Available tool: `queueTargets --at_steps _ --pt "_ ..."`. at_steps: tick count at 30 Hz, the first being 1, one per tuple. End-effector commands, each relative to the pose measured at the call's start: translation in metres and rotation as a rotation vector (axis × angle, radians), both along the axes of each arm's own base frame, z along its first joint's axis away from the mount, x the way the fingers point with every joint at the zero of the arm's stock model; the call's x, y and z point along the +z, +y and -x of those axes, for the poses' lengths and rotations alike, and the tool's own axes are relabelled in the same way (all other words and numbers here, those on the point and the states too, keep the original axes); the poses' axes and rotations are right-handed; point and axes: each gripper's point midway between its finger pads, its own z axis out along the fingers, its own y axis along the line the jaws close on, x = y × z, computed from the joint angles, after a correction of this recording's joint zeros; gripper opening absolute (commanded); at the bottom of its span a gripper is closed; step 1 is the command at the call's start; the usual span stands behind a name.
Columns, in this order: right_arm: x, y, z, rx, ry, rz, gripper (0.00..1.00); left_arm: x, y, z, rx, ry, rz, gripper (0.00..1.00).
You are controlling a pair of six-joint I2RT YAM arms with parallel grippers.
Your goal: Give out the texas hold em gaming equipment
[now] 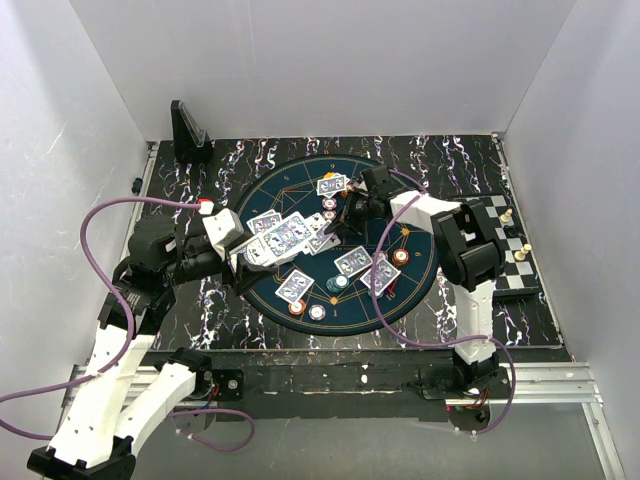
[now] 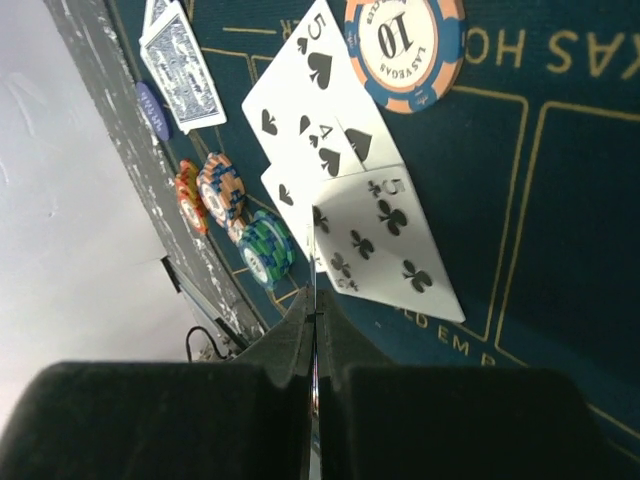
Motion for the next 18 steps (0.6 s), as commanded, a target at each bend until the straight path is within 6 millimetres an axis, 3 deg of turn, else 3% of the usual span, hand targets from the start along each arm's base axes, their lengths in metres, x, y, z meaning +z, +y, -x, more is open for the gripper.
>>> queueTargets --at_steps 1,6,11,16,18 --pt "-0.004 0.018 -0.011 0.02 -0.056 0.017 0.01 0.014 -0.001 0.001 -0.013 -0.046 0.012 0.0" --pt "-0.016 0.024 -0.006 0.033 -0.037 0.059 0.01 0.016 0.0 0.002 -0.01 -0.051 0.014 0.0" --pt "-0.025 0.015 -0.001 0.006 -0.035 0.139 0.01 0.014 0.0 0.004 -0.012 -0.047 0.011 0.0" --pt "-0.016 0.006 0.006 0.029 -0.05 0.18 0.25 0.014 0.001 0.004 -0.009 -0.049 0.009 0.0" --pt "-0.009 0.004 0.008 0.029 -0.066 0.184 0.3 0.014 0.001 0.005 -0.009 -0.051 0.01 0.0"
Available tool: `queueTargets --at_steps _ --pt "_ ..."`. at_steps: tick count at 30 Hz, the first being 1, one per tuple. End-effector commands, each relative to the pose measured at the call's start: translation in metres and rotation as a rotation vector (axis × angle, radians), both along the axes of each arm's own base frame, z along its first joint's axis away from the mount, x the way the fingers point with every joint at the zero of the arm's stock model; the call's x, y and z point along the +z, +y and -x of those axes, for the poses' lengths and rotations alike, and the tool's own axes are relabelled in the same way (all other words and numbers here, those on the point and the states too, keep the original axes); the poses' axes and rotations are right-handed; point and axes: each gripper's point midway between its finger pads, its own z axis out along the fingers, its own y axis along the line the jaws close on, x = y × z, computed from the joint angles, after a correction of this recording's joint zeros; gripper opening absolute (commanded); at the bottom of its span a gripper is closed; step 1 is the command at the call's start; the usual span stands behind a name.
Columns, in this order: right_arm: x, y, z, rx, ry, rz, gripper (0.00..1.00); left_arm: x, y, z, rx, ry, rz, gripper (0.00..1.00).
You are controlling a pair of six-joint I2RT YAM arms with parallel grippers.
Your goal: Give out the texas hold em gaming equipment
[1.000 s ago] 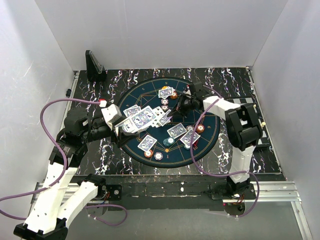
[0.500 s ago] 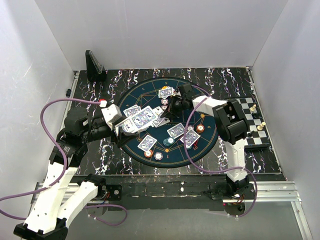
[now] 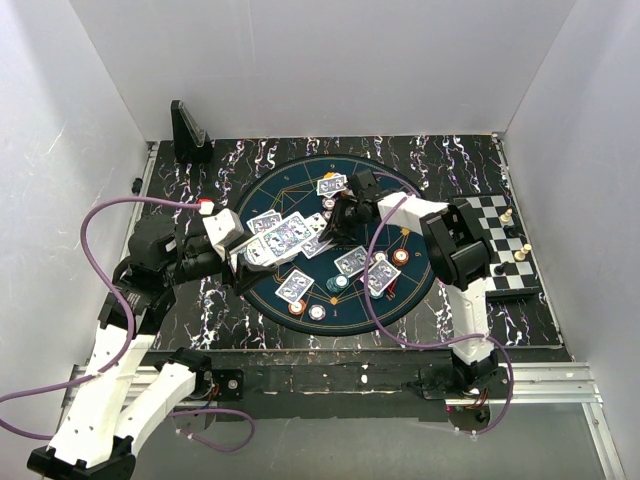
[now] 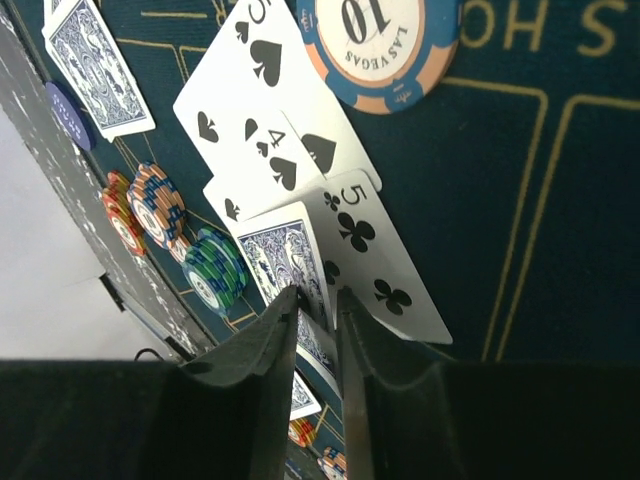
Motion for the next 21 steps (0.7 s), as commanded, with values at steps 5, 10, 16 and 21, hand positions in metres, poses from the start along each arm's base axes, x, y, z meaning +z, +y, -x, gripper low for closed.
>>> queueTargets --at_steps 5,10,16,21 --pt "0.045 -0.013 0.006 0.028 -0.109 0.051 0.56 0.013 0.0 0.004 -0.012 -0.043 0.01 0.0" --pt "0.06 -0.015 0.009 0.082 -0.12 0.074 0.66 0.014 -0.001 0.005 -0.015 -0.038 0.014 0.0" --pt "0.132 -0.029 0.002 0.026 -0.263 0.07 0.71 0.012 0.0 0.006 -0.014 -0.037 0.012 0.0" --pt "0.243 -0.021 0.02 0.049 -0.417 -0.141 0.84 0.011 0.0 0.005 -0.014 -0.037 0.01 0.0"
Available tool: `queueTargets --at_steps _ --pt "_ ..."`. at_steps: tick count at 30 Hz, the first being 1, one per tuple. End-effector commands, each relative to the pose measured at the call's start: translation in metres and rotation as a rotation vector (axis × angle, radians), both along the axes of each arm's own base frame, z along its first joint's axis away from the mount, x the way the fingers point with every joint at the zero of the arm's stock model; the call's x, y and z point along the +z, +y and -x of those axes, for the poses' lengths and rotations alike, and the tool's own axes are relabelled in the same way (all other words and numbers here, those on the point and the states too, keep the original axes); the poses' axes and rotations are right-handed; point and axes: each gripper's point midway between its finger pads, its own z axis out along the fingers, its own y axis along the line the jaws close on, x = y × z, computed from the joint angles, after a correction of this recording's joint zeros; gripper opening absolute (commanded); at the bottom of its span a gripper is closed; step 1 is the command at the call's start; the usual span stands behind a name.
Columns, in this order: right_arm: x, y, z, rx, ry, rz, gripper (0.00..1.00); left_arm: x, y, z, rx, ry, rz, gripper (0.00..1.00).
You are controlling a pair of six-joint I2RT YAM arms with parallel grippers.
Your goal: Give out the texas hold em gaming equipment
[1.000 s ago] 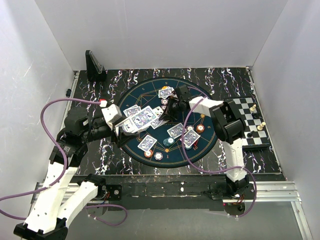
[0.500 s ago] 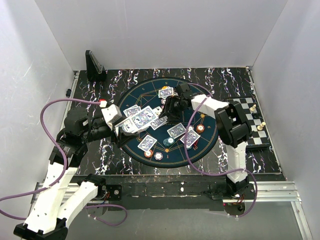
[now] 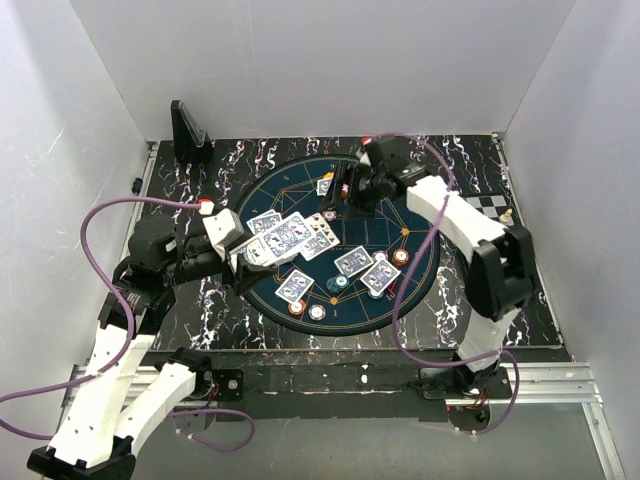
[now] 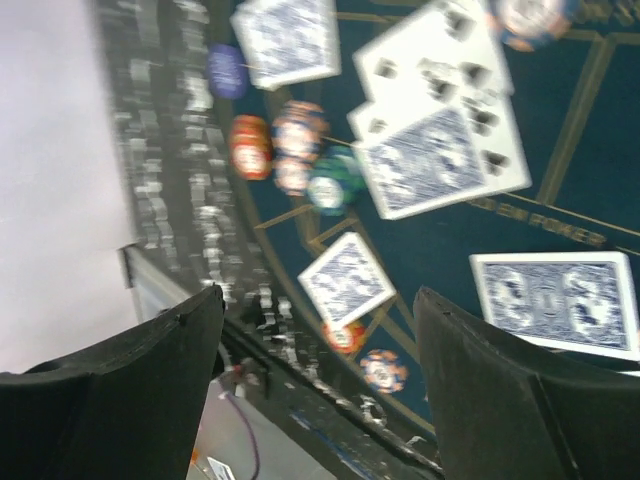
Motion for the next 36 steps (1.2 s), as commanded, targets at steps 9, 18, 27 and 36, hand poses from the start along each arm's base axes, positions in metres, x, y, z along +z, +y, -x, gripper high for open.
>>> queueTargets --at_steps 9,18,27,36 --pt "0.234 0.007 0.061 0.147 -0.269 -0.453 0.88 0.012 0.0 0.006 -0.018 -0.038 0.01 0.0" --pt "0.227 0.042 0.118 0.374 -0.223 -0.455 0.89 0.014 -0.002 0.003 -0.022 -0.034 0.01 0.0" --pt "0.212 0.06 0.145 0.452 -0.182 -0.453 0.9 0.015 -0.003 0.002 -0.027 -0.031 0.014 0.0" --pt "0.205 0.063 0.157 0.464 -0.13 -0.489 0.91 0.015 -0.002 -0.003 -0.005 -0.039 0.016 0.0"
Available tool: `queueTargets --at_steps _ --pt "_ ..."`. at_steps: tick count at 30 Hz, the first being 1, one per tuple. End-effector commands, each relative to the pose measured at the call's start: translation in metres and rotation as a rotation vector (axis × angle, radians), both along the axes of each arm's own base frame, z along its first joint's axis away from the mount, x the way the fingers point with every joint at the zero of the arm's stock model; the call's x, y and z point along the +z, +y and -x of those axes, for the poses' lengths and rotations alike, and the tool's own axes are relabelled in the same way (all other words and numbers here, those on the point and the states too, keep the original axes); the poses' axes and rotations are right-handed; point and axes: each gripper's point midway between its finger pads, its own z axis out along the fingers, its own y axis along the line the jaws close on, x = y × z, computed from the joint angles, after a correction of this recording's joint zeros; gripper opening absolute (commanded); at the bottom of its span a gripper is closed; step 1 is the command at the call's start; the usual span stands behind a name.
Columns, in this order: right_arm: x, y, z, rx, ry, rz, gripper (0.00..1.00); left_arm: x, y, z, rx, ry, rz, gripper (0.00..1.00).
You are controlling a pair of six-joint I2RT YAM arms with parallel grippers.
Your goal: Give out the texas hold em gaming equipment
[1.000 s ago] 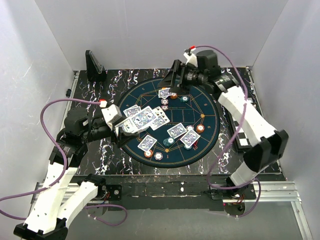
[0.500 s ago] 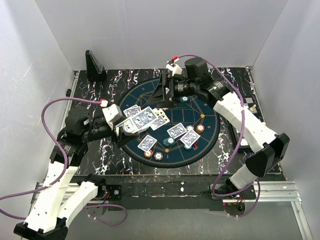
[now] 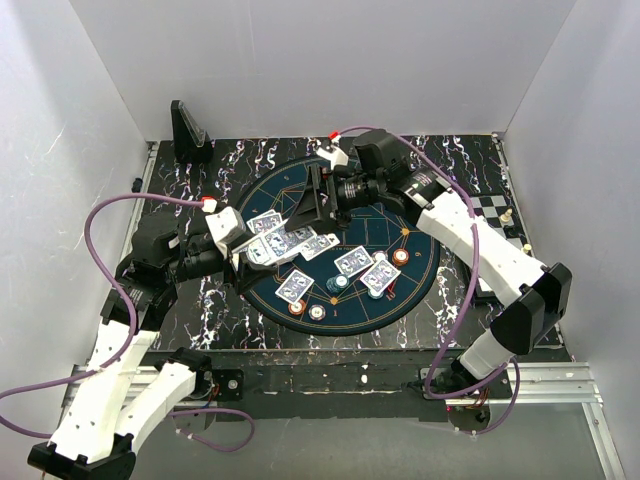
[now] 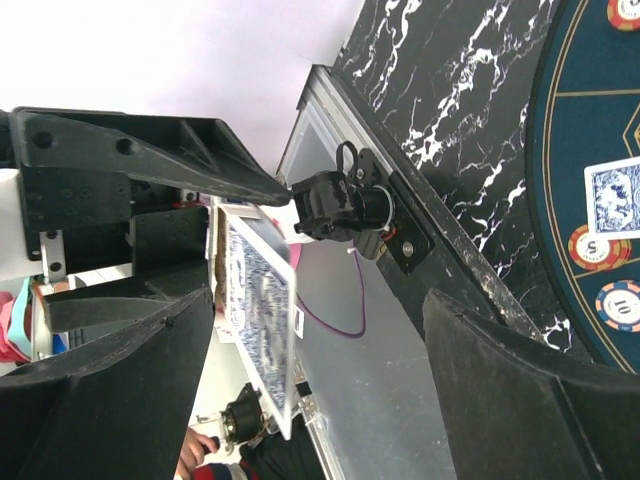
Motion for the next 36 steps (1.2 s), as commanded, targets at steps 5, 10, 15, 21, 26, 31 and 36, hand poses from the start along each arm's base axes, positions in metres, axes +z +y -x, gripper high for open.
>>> queueTargets --at_steps 5,10,15,21,26,31,36 --pt "0.01 0.003 0.012 0.035 0.008 -0.051 0.87 0.022 -0.002 -0.002 -0.003 -0.069 0.028 0.0" --pt "0.013 0.003 0.013 0.039 0.006 -0.052 0.66 0.021 -0.001 -0.001 -0.003 -0.069 0.027 0.0" --pt "0.017 -0.001 0.012 0.029 0.001 -0.045 0.5 0.021 -0.001 0.0 -0.002 -0.067 0.029 0.0" --pt "0.022 -0.01 0.007 0.001 -0.012 -0.034 0.4 0.02 -0.002 0.0 -0.006 -0.058 0.031 0.0" --pt "0.03 -0.022 -0.001 -0.038 -0.012 -0.065 0.32 0.021 -0.002 0.002 -0.008 -0.058 0.035 0.0" --pt "0.03 -0.029 -0.006 -0.057 0.002 -0.085 0.19 0.022 -0.001 0.001 -0.004 -0.06 0.033 0.0" --pt "0.038 -0.031 -0.008 -0.058 -0.009 -0.099 0.11 0.018 -0.002 0.001 -0.006 -0.048 0.032 0.0"
